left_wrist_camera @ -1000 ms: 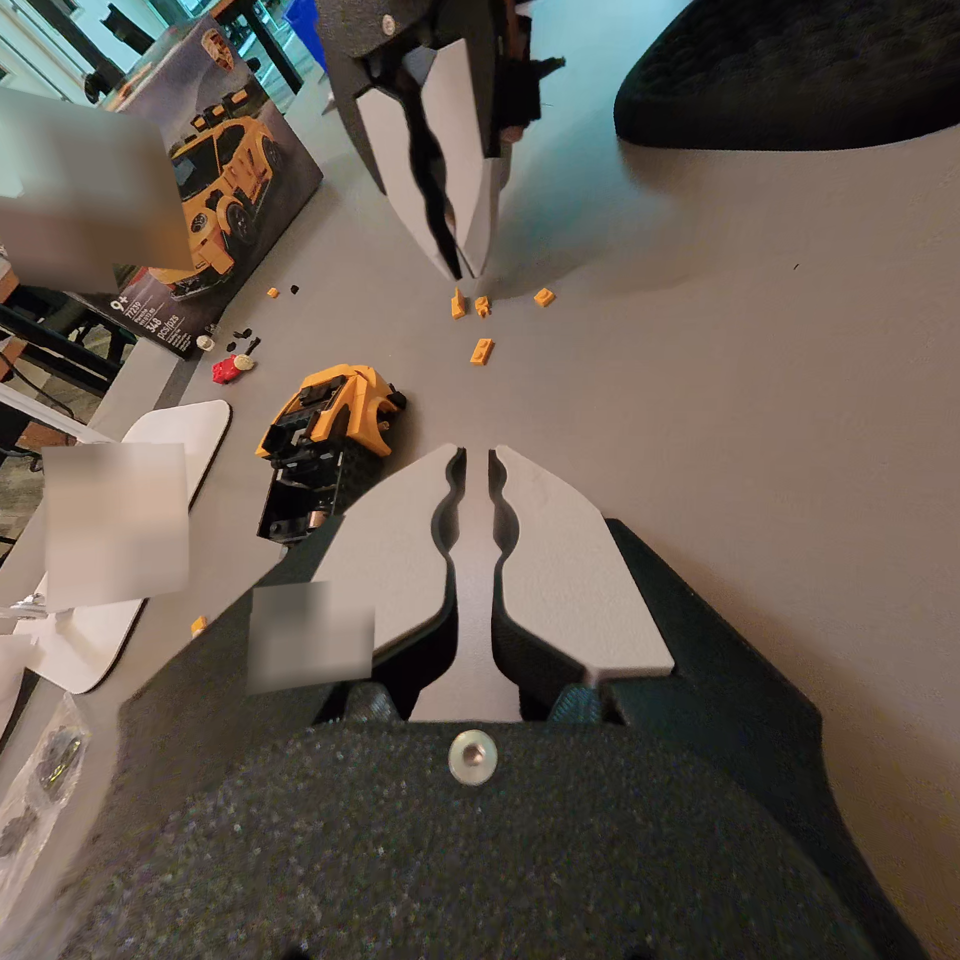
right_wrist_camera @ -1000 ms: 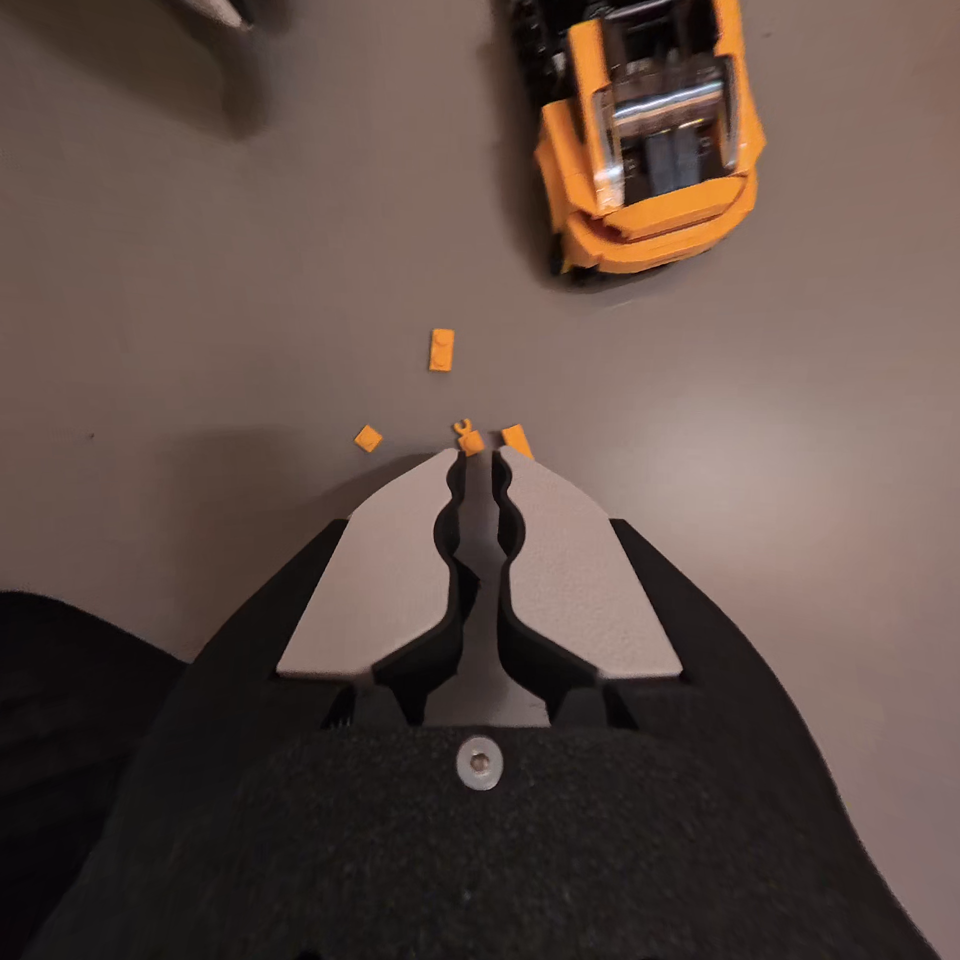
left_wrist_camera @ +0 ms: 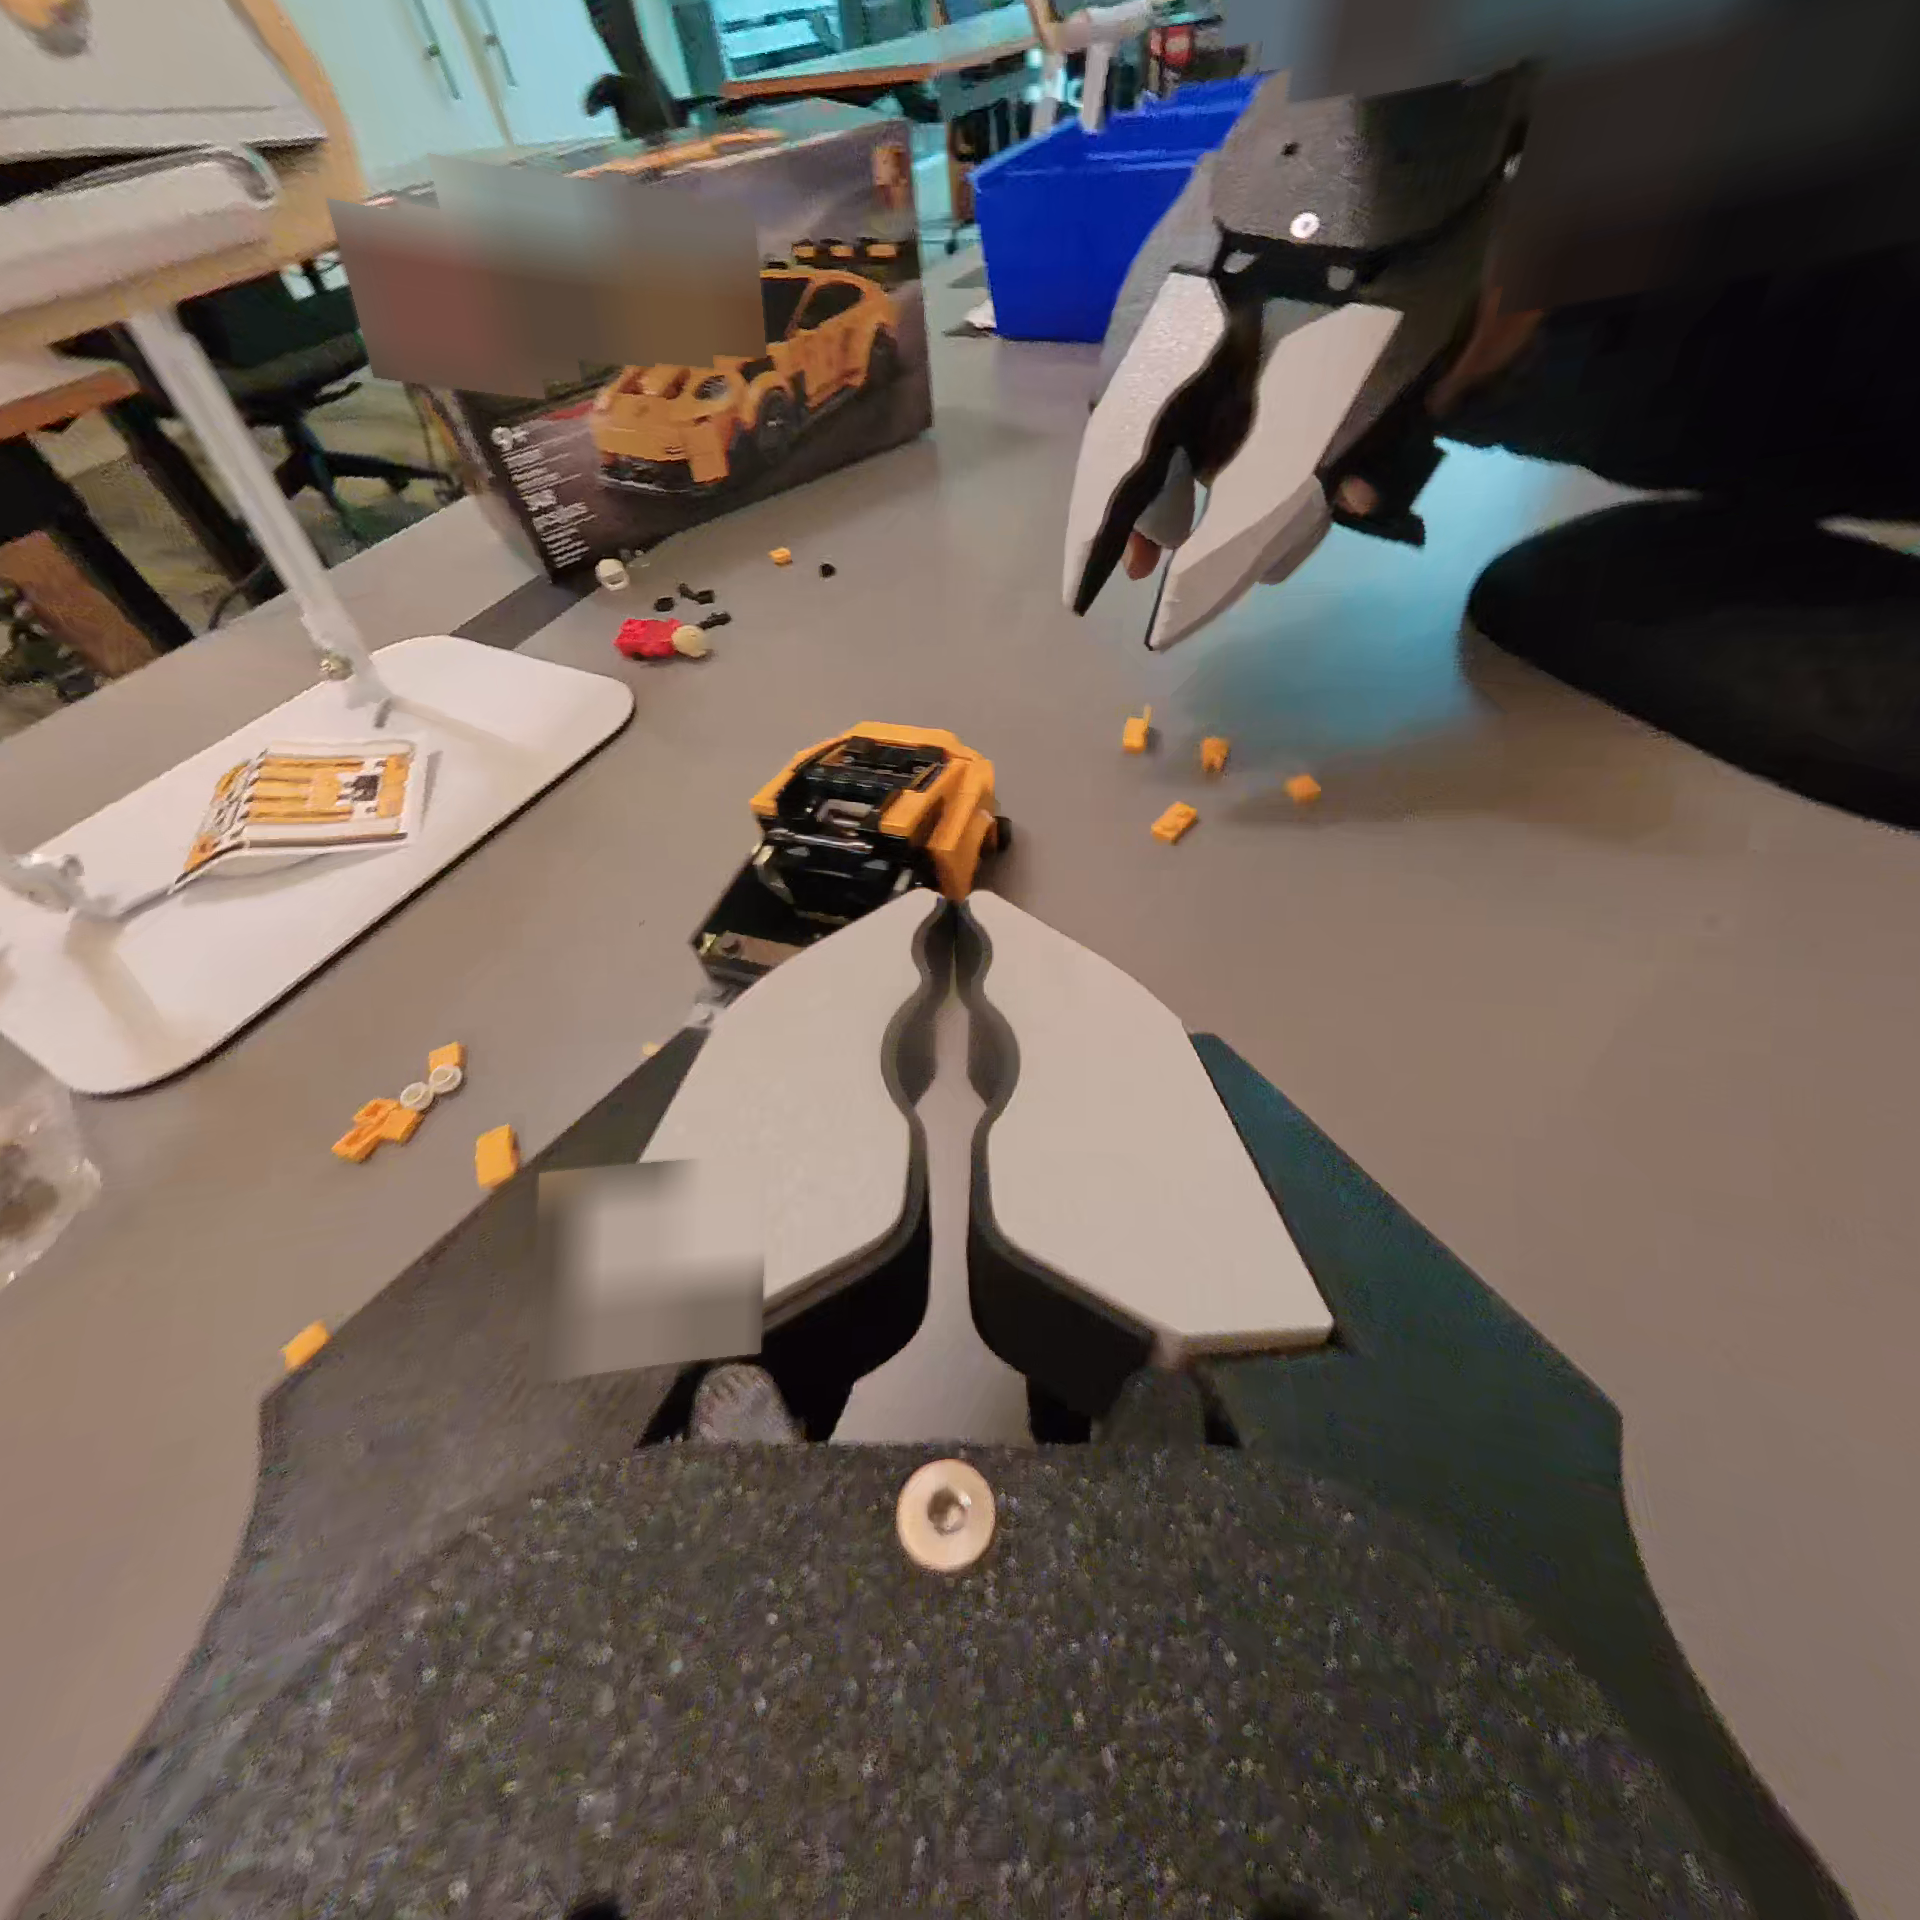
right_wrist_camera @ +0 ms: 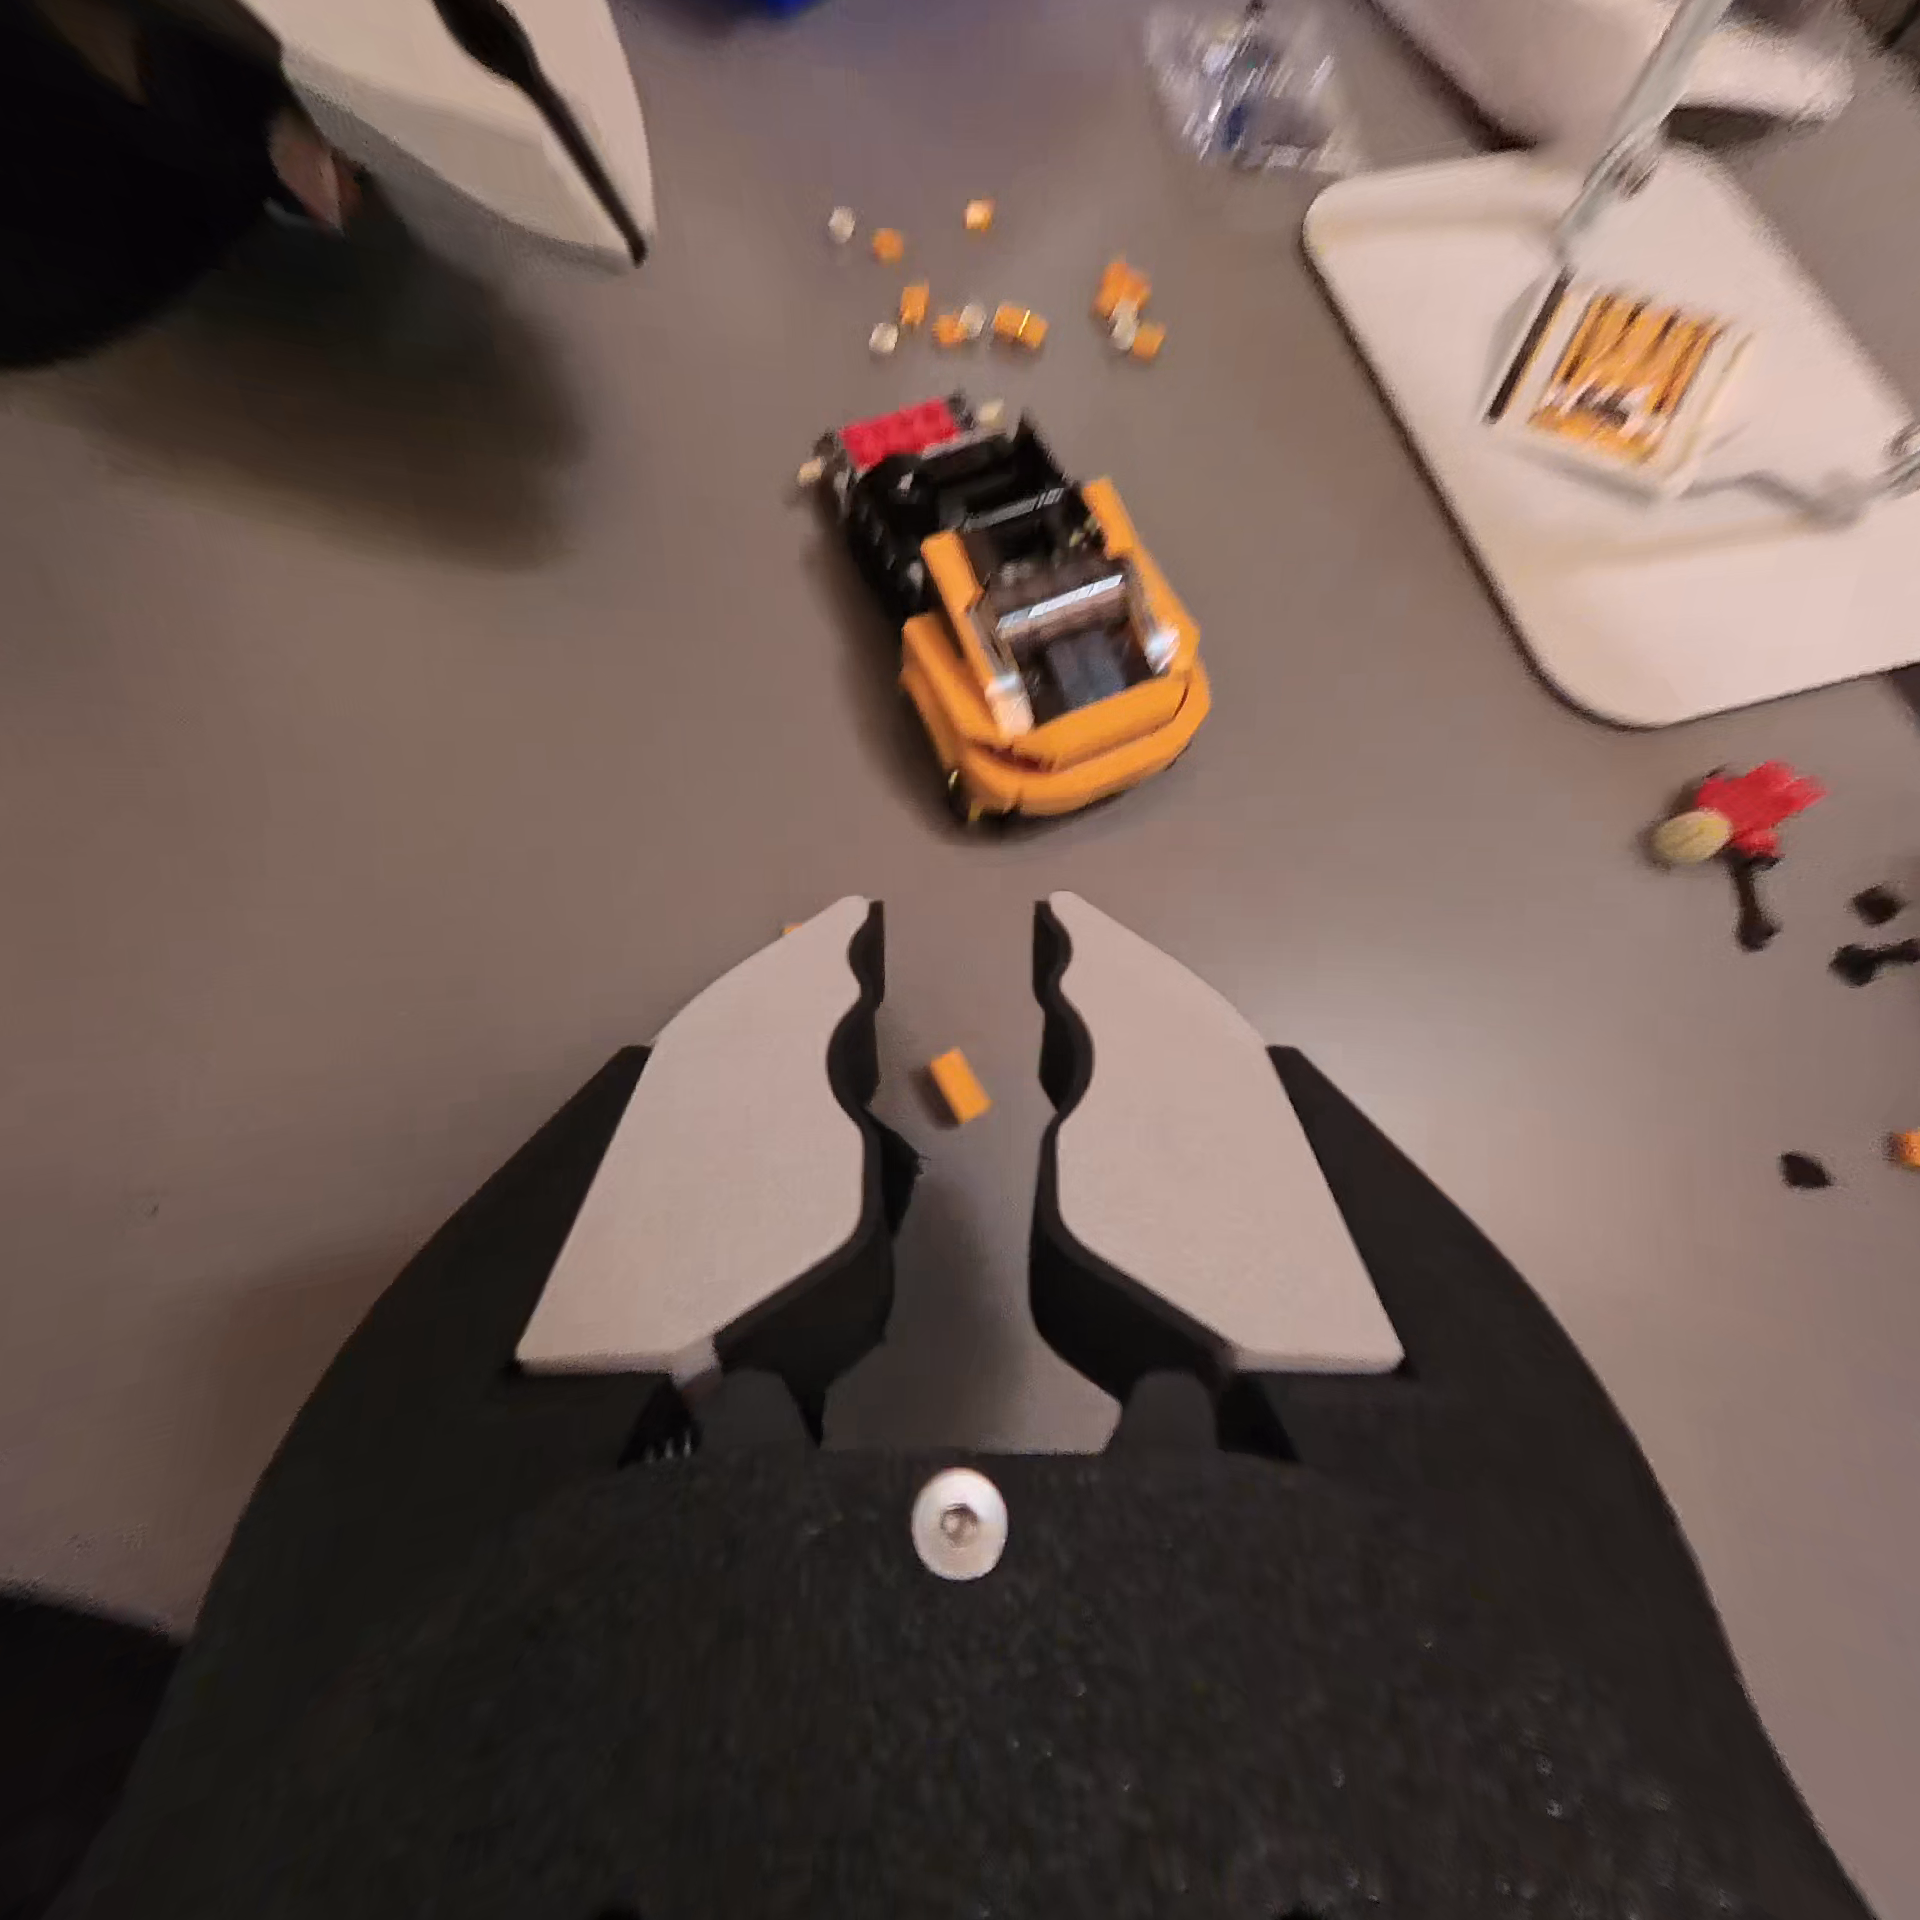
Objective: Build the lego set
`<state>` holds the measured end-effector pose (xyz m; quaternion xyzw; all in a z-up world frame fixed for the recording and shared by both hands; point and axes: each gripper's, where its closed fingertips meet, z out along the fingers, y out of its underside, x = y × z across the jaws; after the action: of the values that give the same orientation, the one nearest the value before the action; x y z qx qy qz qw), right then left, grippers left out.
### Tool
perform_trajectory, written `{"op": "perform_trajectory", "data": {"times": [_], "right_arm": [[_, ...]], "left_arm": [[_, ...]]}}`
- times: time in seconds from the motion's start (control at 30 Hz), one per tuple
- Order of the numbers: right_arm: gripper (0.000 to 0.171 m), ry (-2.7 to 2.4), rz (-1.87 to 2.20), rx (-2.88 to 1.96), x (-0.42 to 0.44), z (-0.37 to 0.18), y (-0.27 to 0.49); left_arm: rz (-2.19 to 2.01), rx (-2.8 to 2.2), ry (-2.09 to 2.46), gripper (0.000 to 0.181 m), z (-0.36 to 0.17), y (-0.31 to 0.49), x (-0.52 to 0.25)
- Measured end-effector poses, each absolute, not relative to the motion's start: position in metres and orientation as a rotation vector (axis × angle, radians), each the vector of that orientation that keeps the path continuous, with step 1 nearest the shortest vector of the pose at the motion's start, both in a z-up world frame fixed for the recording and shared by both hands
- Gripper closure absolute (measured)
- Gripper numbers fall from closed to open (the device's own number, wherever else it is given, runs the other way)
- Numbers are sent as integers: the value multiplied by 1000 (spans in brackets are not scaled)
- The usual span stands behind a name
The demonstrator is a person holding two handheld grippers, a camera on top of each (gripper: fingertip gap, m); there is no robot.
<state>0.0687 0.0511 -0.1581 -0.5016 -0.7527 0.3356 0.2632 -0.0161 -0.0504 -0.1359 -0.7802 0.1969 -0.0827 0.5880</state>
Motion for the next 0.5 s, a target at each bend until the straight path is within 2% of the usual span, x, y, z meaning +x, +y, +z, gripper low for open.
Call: {"op": "perform_trajectory", "data": {"times": [0.2,0.4,0.5], "right_arm": [[98,-2106,786,-1295,28,-173,48],[77,-2344,745,-1229,0,-194,51],[75,-2433,758,-1202,-7,-198,48]], "left_arm": [[-213,-1815,278,181,-130,-45,-43],[-252,-1789,128,181,-124,-44,-67],[-262,-1777,94,181,-121,-44,-72]]}}
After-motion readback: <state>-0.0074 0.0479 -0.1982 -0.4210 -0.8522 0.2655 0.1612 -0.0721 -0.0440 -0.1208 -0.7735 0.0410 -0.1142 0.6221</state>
